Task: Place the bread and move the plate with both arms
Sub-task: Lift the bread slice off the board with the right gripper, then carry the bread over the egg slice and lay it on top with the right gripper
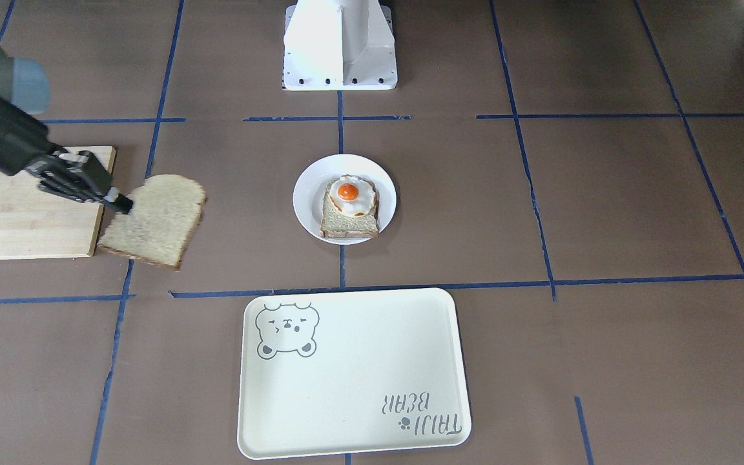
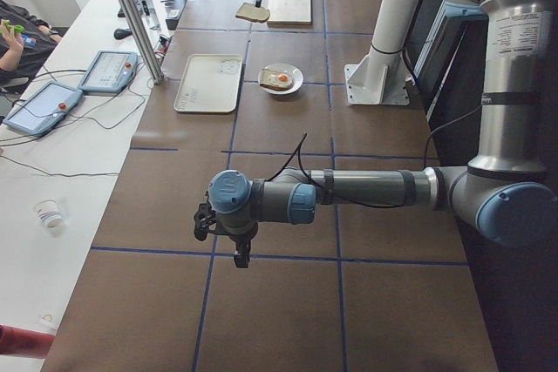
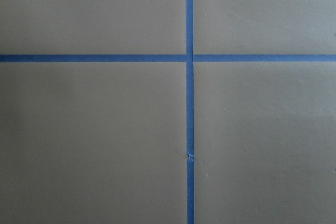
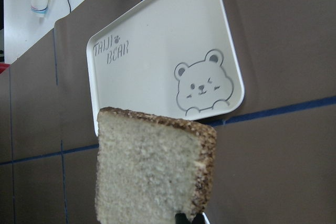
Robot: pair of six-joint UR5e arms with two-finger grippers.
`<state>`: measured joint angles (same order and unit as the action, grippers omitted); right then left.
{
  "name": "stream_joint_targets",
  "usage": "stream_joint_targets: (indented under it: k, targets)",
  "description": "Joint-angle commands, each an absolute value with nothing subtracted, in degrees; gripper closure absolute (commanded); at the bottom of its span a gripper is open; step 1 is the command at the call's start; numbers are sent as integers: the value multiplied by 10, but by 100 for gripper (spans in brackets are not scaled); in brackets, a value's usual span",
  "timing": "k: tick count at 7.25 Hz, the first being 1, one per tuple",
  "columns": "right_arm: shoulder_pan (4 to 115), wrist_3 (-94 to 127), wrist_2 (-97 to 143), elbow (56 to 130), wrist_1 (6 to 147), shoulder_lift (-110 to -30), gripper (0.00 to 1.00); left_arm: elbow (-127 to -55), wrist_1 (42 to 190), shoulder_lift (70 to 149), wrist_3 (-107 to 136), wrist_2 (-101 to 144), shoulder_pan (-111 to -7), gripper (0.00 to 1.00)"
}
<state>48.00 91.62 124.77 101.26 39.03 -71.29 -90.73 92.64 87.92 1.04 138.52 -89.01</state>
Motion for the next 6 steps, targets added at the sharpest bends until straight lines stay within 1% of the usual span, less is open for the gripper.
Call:
stream_joint_targets:
  k: [1, 2, 3, 5, 6]
  targets:
    - [309, 925, 1071, 1017, 394, -681, 100, -908, 926, 881, 11, 1385, -889, 0]
    - [259, 923, 1007, 1003, 397, -671, 100, -908, 926, 882, 11, 1385, -889, 0]
    - [241, 915, 988, 985, 397, -671, 100, -908, 926, 882, 11, 1385, -889, 0]
    - [233, 903, 979, 949, 398, -650, 100, -908, 925, 881, 11, 1386, -890, 0]
    - [233, 901, 978, 947, 398, -651, 100, -908, 925, 880, 11, 1385, -890, 0]
